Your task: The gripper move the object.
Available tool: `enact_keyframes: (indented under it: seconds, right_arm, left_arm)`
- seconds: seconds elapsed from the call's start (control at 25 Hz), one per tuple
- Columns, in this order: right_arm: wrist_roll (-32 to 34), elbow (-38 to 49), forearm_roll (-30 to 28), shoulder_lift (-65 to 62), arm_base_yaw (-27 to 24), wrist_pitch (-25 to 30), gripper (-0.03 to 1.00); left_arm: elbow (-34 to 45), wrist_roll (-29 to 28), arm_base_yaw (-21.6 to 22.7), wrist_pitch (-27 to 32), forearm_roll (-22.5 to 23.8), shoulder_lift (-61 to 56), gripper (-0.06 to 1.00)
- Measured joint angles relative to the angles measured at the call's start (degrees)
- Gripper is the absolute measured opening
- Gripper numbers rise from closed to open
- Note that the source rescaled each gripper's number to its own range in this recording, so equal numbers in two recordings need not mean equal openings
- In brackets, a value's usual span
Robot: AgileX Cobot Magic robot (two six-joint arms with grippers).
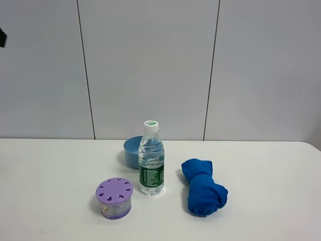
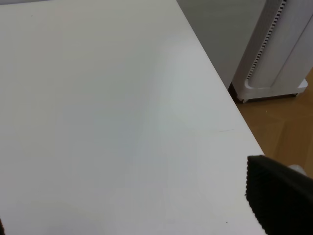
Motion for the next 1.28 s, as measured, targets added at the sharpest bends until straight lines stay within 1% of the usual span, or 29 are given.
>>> enact_keyframes:
  seconds: [0.12, 0.2, 0.28, 0.32, 0.52, 0.64, 0.76, 0.84, 0.92, 1.04, 1.08, 1.12, 1.28]
  right_arm:
    - [0.00, 0.00, 0.00, 0.00, 0.00, 0.00, 1.00]
    - [0.00, 0.00, 0.00, 0.00, 0.00, 0.00, 1.00]
    - [0.00, 0.00, 0.00, 0.00, 0.00, 0.00, 1.00]
    - [0.00, 0.00, 0.00, 0.00, 0.00, 0.00, 1.00]
    - [0.00, 0.00, 0.00, 0.00, 0.00, 0.00, 1.00]
    - [0.00, 0.00, 0.00, 0.00, 0.00, 0.00, 1.00]
    - [0.00, 0.00, 0.00, 0.00, 0.00, 0.00, 1.00]
    - [0.00, 0.00, 0.00, 0.00, 0.00, 0.00, 1.00]
    - [0.00, 0.00, 0.00, 0.00, 0.00, 0.00, 1.00]
    - [0.00, 0.00, 0.00, 0.00, 0.00, 0.00, 1.00]
    - [0.00, 0.00, 0.00, 0.00, 0.00, 0.00, 1.00]
    - [0.00, 0.00, 0.00, 0.00, 0.00, 0.00, 1.00]
    - [0.00, 0.00, 0.00, 0.00, 0.00, 0.00, 1.00]
  left_arm:
    - [0.00, 0.00, 2.93, 6.18, 0.36, -5.79, 1.00]
    - [0.00, 0.00, 3.84, 10.20, 0.36, -9.44, 1.00]
    - [0.00, -0.80, 3.98, 14.08, 0.36, -14.14, 1.00]
    - [0.00, -0.80, 3.98, 14.08, 0.36, -14.14, 1.00]
    - [1.13, -1.58, 4.15, 25.21, 0.36, -26.31, 1.00]
    - [3.31, -1.66, 4.15, 29.29, 0.82, -34.38, 1.00]
    - [4.82, -1.85, 4.15, 31.21, 0.87, -40.74, 1.00]
    - [6.59, -2.31, 4.15, 33.93, 0.42, -45.14, 1.00]
    - [8.69, -2.96, 4.15, 35.10, -0.41, -46.95, 1.00]
    - [12.82, -3.38, 4.15, 35.61, -2.99, -49.29, 1.00]
    - [14.45, -3.38, 4.15, 35.80, -4.72, -50.01, 1.00]
    - [14.45, -3.38, 4.15, 35.80, -4.72, -50.01, 1.00]
    - [18.74, -3.38, 4.15, 35.95, -9.67, -52.92, 1.00]
